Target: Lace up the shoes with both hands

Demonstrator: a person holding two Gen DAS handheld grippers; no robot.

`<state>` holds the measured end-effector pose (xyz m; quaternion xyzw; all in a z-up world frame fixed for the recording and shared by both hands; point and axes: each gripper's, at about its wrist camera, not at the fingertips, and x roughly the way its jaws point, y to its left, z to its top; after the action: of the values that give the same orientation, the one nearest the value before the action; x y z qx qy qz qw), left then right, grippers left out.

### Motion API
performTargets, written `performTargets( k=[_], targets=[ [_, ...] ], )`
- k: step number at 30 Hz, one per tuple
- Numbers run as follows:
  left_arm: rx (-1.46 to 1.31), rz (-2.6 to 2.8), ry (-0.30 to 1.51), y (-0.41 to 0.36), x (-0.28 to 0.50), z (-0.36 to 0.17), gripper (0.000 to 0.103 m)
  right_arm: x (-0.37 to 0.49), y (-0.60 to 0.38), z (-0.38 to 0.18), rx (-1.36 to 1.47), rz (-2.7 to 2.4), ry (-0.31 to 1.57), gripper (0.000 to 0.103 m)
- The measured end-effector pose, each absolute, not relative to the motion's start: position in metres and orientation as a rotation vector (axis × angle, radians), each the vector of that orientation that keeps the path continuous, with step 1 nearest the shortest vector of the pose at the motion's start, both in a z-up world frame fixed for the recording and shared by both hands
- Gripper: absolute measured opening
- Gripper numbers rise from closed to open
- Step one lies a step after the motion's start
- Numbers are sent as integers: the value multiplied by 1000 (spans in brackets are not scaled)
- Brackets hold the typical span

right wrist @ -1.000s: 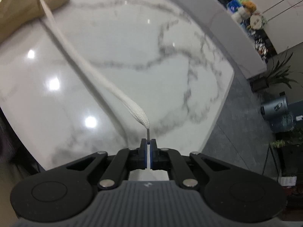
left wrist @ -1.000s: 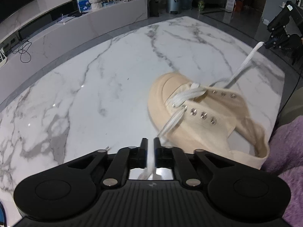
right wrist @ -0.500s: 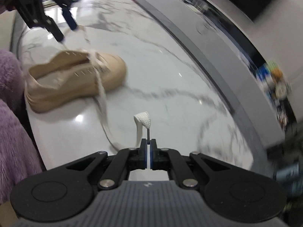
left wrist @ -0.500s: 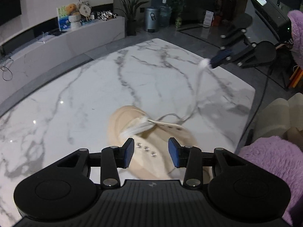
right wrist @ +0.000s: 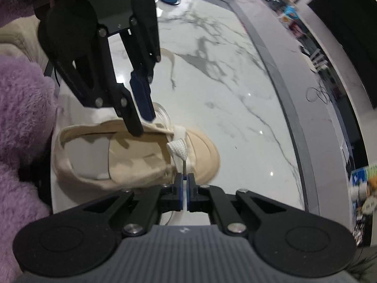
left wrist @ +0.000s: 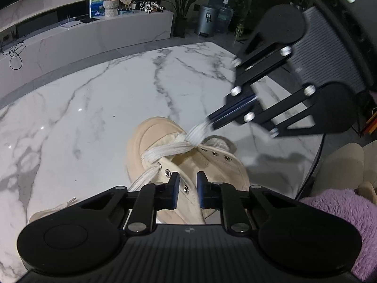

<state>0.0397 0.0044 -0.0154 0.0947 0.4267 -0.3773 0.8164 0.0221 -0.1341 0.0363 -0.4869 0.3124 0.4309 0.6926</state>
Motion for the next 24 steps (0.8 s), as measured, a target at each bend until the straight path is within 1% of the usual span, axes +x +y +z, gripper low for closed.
performTargets(
  k=[7,11,13,14,15,19,24],
  targets=[
    [179,-783,905,12,40,-18,13,33,-118,27,-1051,972,694,6],
    [169,-777,901,13,40,-19,10,37,-118,30,-981,970,709,7],
    [173,-774,899,14,39,-19,8,38,-119,31,-934,975,717,13],
    [175,-772,898,14,39,-19,8,38,-119,32,-917,975,716,25],
    [174,-770,898,14,39,-19,8,37,-120,33,-903,973,711,34],
    [162,-764,905,17,40,-20,6,32,-121,34,-878,988,713,35],
    [158,-756,909,18,39,-19,6,26,-113,27,-875,1026,703,34]
  ],
)
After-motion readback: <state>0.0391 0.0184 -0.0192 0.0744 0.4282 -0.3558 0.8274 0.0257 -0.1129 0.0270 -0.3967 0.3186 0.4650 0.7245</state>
